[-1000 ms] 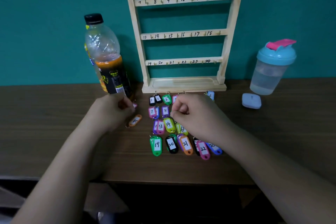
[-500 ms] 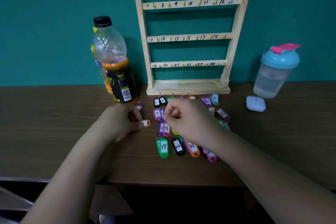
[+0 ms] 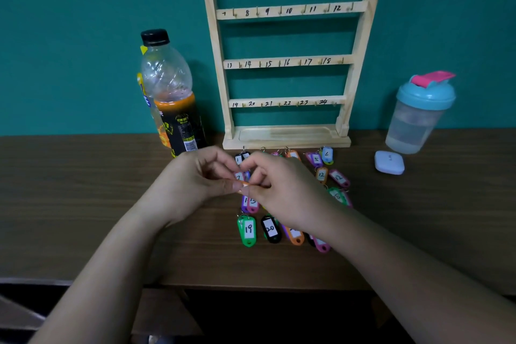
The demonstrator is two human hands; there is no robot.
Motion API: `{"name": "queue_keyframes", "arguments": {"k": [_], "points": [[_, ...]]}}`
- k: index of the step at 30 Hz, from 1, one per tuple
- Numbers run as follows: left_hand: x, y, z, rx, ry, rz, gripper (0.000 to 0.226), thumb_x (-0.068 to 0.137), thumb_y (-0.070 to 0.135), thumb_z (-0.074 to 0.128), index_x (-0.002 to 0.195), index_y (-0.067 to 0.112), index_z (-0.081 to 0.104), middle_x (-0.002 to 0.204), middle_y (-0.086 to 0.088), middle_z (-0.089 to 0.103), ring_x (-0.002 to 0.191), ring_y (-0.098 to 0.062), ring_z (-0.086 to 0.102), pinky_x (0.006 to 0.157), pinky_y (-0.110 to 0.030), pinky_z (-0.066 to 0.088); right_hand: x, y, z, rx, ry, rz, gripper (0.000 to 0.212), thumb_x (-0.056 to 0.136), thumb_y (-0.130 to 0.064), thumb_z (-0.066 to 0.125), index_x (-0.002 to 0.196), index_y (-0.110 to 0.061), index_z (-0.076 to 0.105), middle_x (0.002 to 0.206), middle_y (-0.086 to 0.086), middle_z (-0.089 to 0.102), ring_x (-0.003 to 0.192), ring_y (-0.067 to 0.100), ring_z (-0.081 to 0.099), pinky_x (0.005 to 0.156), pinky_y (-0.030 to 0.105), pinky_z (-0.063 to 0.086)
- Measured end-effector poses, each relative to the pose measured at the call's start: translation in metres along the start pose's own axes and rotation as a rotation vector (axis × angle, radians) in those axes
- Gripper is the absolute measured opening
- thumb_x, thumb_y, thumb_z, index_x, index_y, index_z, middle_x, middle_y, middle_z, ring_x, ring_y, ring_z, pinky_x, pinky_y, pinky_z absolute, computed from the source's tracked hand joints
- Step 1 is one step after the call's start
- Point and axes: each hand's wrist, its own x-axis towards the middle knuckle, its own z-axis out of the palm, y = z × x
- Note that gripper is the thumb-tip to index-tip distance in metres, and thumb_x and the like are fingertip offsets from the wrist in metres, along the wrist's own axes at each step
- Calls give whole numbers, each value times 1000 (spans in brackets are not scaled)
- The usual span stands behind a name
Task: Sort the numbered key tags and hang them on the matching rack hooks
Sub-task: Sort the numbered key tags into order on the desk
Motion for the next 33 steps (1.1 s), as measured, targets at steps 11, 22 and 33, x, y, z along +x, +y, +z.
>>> {"name": "queue_keyframes", "arguments": {"k": [11, 22, 33], "points": [[12, -26, -24, 471, 350, -195, 8, 95, 28, 75, 91, 34, 72, 87, 17, 72, 84, -2, 66, 65, -17, 43, -4, 12, -15, -28, 43, 107, 10, 98, -26, 74, 105, -32, 75, 88, -18, 73, 82, 0, 68, 76, 31, 60], [30, -45, -10, 618, 299, -330, 24, 89, 52, 78, 93, 29, 71, 97, 7, 67, 91, -13, 61, 61, -26, 41, -10, 12, -20, -33, 57, 116, 9, 99, -28, 74, 107, -32, 74, 89, -16, 75, 83, -1, 69, 78, 32, 61], [28, -41, -13, 551, 265, -394, 16, 89, 37, 82, 87, 31, 68, 98, 7, 67, 93, -14, 61, 60, -25, 41, -16, 14, -29, -47, 46, 149, 7, 99, -27, 74, 105, -30, 74, 88, -15, 74, 86, -1, 68, 81, 31, 60]]}}
